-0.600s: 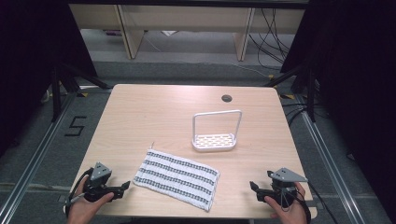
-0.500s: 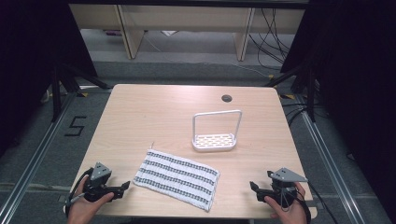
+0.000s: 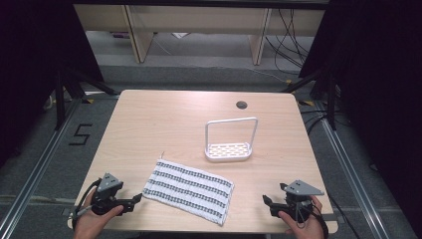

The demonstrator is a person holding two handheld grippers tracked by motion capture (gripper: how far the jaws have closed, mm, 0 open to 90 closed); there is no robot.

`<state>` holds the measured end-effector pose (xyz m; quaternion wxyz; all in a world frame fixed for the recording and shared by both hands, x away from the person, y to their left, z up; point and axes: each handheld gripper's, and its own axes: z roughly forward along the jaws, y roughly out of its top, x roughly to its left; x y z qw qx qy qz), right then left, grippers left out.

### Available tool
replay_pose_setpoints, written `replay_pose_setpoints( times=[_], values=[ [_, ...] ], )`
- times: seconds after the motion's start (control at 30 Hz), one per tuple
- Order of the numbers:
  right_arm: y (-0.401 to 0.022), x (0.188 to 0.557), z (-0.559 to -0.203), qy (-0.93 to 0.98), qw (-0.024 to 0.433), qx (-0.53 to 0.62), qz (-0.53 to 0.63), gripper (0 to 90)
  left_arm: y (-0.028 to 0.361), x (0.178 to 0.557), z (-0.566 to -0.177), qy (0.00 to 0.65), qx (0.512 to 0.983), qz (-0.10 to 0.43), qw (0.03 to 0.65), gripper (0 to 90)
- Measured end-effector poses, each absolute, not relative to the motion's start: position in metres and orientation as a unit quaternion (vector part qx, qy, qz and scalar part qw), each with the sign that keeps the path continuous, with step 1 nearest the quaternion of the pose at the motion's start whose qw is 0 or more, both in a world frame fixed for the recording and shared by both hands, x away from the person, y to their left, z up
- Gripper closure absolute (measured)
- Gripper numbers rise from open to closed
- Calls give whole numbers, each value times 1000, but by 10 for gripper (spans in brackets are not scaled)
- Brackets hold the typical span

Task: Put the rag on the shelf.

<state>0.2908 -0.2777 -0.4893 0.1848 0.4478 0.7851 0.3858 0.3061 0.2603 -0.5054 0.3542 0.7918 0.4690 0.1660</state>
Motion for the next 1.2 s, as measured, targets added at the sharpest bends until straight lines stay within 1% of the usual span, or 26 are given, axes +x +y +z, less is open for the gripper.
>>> replay_pose_setpoints(
  times=[0.1, 0.13, 0.23, 0.33, 0.37, 0.4, 0.6, 0.63, 0.67, 0.7, 0.73, 0.9, 0.93, 0.97, 1.03, 1.13, 1.2],
  values=[
    [-275, 289, -487, 790, 187, 442, 382, 243, 257, 308, -502, 460, 793, 171, 361, 152],
    [-274, 290, -487, 794, 194, 430, 384, 244, 255, 308, -502, 459, 789, 175, 369, 152],
    [-267, 284, -484, 789, 181, 450, 378, 248, 249, 311, -498, 451, 794, 171, 371, 152],
    [-266, 286, -484, 802, 198, 414, 382, 253, 239, 314, -494, 438, 798, 173, 376, 152],
    [-264, 285, -483, 799, 187, 424, 382, 255, 236, 316, -492, 434, 802, 169, 375, 153],
    [-264, 285, -483, 799, 187, 424, 382, 255, 236, 316, -492, 434, 802, 169, 375, 152],
    [-256, 283, -483, 807, 178, 409, 387, 266, 208, 328, -482, 398, 816, 164, 386, 153],
    [-253, 281, -482, 803, 175, 420, 385, 269, 205, 330, -480, 394, 818, 164, 385, 152],
    [-252, 279, -481, 804, 171, 422, 382, 271, 200, 332, -478, 389, 821, 160, 387, 152],
    [-253, 282, -482, 810, 188, 399, 387, 271, 195, 336, -477, 382, 823, 154, 392, 153],
    [-250, 280, -481, 810, 178, 404, 387, 273, 192, 338, -476, 379, 822, 149, 397, 153],
    [-243, 277, -481, 817, 177, 385, 390, 284, 175, 348, -472, 358, 833, 142, 398, 157],
    [-242, 278, -482, 819, 176, 376, 395, 288, 166, 353, -472, 343, 840, 133, 399, 166],
    [-242, 278, -482, 819, 176, 376, 395, 288, 166, 353, -472, 343, 840, 133, 399, 186],
    [-236, 275, -481, 824, 174, 371, 392, 288, 156, 360, -471, 330, 847, 118, 400, 191],
    [-230, 273, -483, 830, 160, 364, 392, 296, 148, 366, -471, 324, 850, 114, 399, 194],
    [-226, 272, -483, 834, 164, 355, 390, 300, 142, 371, -470, 321, 852, 110, 398, 198]
  ],
)
